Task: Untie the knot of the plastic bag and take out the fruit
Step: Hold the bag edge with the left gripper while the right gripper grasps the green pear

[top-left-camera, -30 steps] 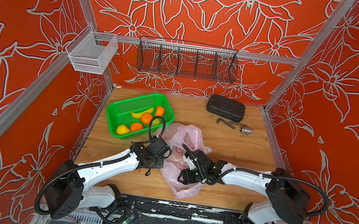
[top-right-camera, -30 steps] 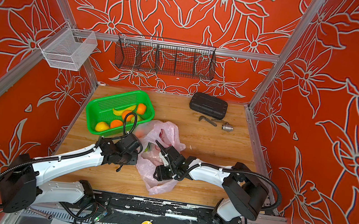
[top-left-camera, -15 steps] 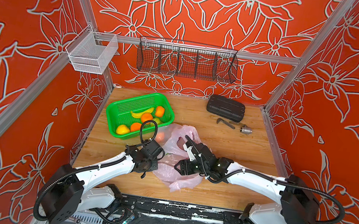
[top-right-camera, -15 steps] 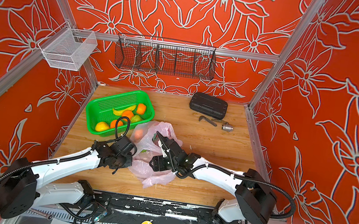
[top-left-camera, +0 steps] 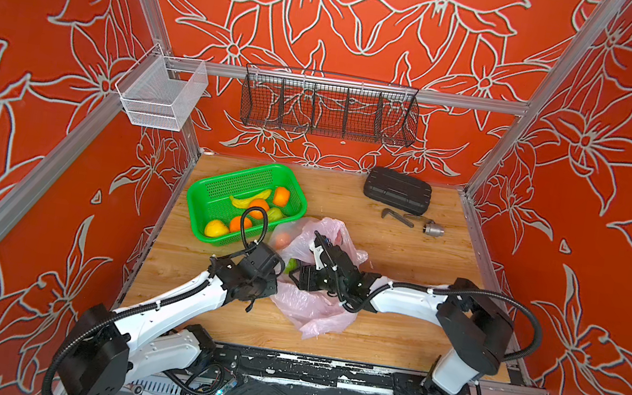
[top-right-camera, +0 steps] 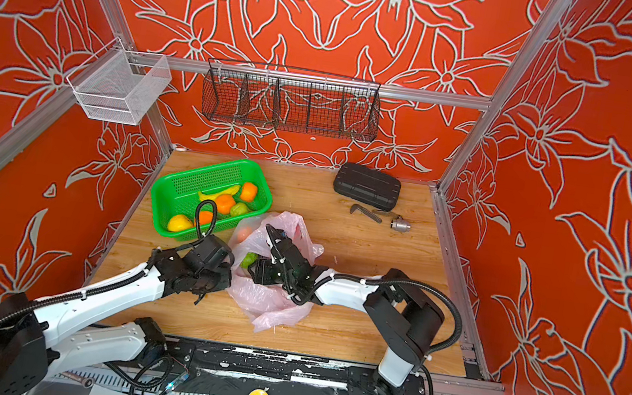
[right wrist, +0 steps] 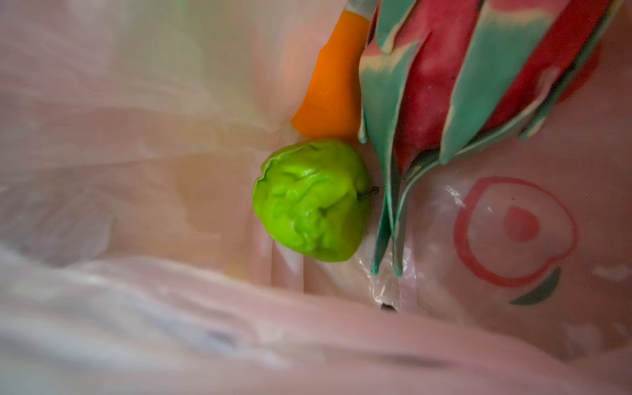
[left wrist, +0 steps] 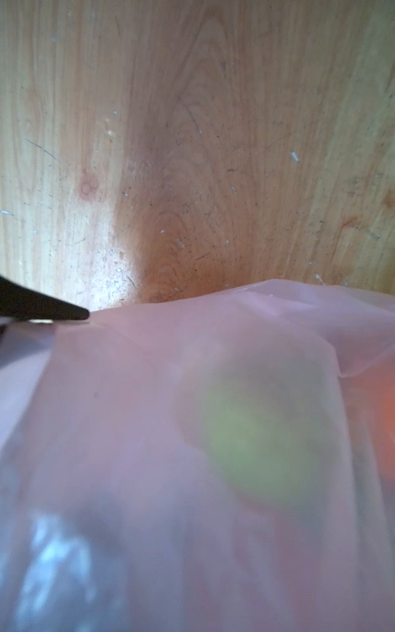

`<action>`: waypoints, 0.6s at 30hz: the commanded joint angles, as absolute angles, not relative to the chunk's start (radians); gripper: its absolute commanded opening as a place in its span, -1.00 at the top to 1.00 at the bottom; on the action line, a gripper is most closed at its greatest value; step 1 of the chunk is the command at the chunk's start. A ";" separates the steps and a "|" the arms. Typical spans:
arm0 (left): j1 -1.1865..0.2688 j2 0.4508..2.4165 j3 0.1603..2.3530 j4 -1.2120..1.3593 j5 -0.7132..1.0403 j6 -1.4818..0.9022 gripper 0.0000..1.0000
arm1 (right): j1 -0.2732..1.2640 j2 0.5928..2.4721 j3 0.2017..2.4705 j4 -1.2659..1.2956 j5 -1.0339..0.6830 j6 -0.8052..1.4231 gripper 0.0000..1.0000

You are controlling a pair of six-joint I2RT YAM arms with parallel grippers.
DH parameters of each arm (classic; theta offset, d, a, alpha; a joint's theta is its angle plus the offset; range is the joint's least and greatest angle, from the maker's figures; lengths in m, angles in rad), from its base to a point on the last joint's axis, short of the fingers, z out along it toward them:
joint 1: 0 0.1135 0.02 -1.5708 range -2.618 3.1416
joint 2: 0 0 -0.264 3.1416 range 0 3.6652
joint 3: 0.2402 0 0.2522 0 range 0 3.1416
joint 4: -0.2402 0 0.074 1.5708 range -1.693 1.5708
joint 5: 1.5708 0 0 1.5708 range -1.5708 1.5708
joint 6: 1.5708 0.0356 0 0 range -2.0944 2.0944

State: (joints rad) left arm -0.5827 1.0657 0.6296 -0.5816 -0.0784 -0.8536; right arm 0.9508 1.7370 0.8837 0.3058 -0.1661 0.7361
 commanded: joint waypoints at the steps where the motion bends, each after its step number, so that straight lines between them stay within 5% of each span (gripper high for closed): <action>1: -0.575 1.049 0.632 -0.577 -0.067 -0.858 0.84 | 0.957 1.787 0.939 0.403 -0.134 0.773 -0.36; 18: -0.576 1.042 0.626 -0.584 -0.072 -0.845 0.85 | 0.963 1.982 1.077 0.373 -0.019 0.706 -0.66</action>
State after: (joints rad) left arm -0.5812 1.0573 0.6182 -0.5720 -0.0643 -0.8520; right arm 0.9581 1.9560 1.0512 0.3931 -0.0849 0.7288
